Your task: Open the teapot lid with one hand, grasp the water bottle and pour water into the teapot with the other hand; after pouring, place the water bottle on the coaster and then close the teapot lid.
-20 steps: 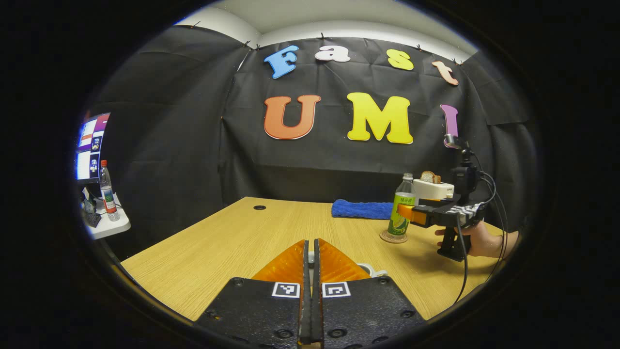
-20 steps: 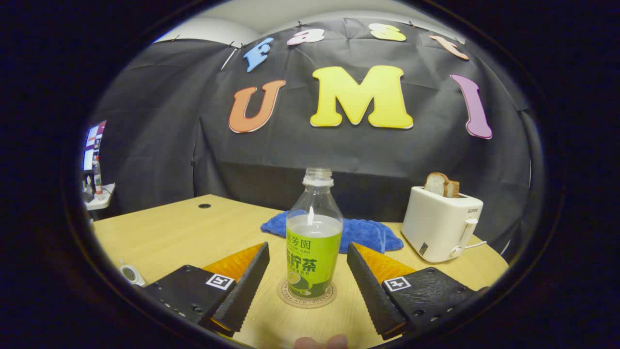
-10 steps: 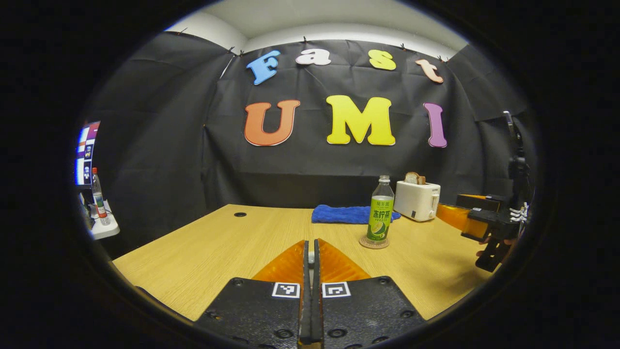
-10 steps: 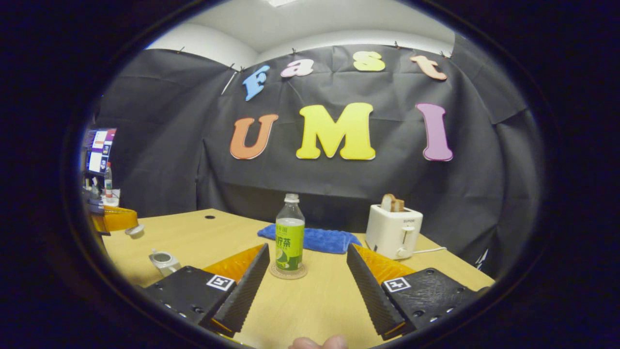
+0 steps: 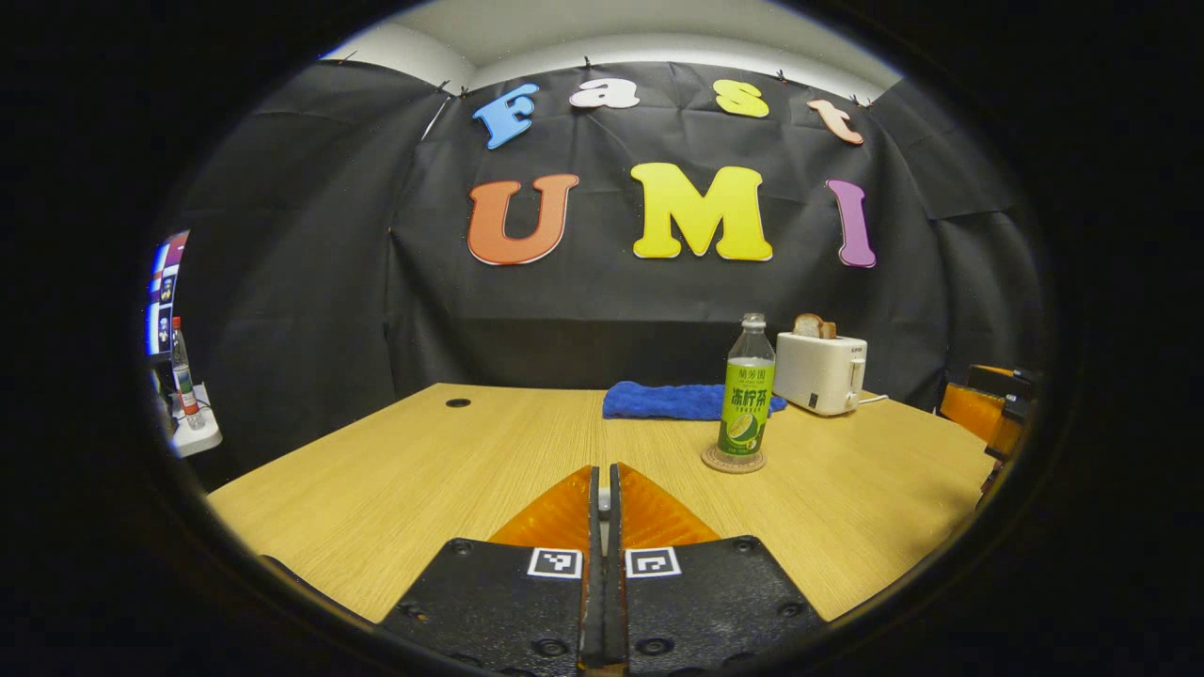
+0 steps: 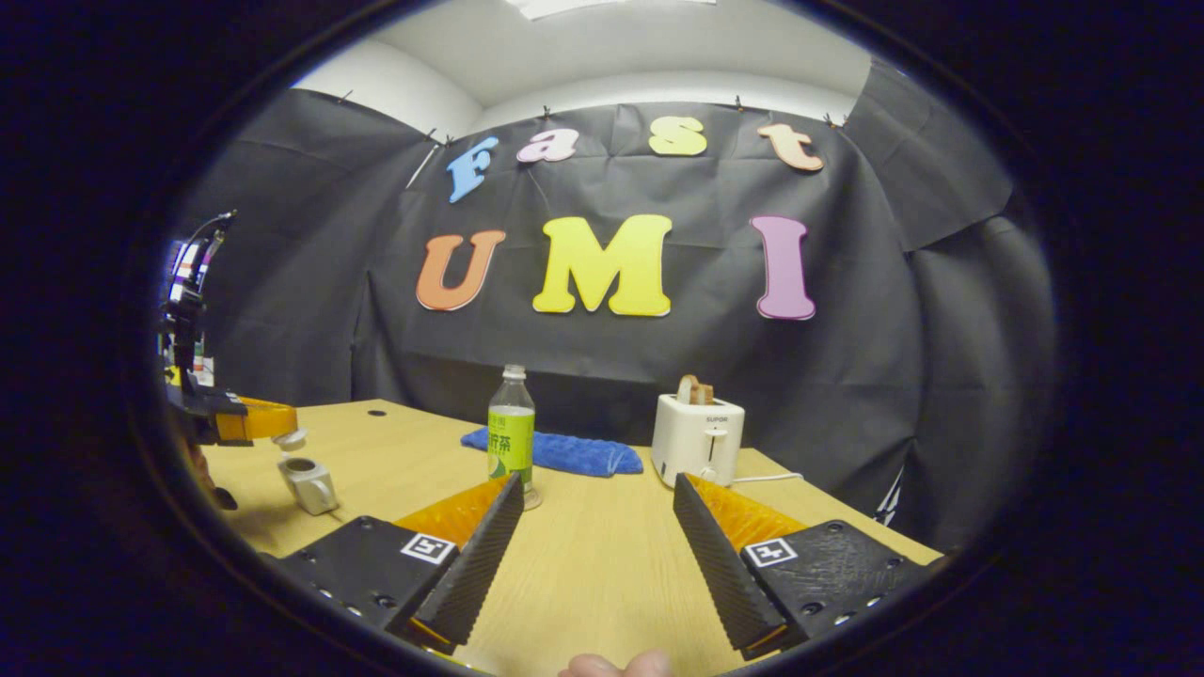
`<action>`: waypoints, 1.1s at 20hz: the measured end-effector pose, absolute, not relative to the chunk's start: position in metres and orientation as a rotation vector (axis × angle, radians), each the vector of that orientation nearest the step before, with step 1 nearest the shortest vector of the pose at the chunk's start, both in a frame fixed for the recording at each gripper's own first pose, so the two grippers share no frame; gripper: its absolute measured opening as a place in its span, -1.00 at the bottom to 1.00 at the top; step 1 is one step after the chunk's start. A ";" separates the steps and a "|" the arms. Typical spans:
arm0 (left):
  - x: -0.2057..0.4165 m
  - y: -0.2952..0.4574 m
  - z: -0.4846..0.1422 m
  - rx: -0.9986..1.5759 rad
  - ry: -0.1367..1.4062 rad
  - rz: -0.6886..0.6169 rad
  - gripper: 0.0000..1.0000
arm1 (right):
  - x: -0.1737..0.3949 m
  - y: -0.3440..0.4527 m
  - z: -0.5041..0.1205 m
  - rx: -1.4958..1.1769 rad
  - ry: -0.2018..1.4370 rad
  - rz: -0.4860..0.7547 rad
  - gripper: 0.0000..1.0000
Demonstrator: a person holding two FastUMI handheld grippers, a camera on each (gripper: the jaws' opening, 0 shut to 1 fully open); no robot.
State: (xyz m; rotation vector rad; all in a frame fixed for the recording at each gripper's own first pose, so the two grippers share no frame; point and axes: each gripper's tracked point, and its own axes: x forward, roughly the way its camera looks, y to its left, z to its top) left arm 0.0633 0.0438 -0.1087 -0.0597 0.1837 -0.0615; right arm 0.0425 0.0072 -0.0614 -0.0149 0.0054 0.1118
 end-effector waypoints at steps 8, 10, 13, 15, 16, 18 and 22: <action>0.067 0.043 -0.126 -0.093 0.221 -0.047 -0.94 | 0.043 0.012 -0.073 0.012 0.028 0.131 0.91; 0.065 0.044 -0.128 -0.082 0.221 -0.041 -0.94 | 0.044 0.012 -0.077 0.018 0.037 0.130 0.91; 0.063 0.042 -0.136 -0.061 0.251 -0.034 -0.93 | 0.043 0.009 -0.078 0.020 0.037 0.129 0.91; 0.062 0.043 -0.139 -0.040 0.250 -0.017 -0.90 | 0.044 0.007 -0.076 0.019 0.029 0.124 0.96; 0.062 0.043 -0.138 -0.033 0.249 -0.008 -0.85 | 0.044 0.006 -0.074 0.020 0.025 0.122 0.96; 0.061 0.046 -0.133 -0.025 0.244 0.016 -0.63 | 0.044 0.001 -0.074 0.017 0.023 0.109 0.96; 0.053 0.052 -0.106 -0.018 0.206 0.072 1.00 | 0.038 -0.007 -0.067 0.032 0.009 0.083 0.96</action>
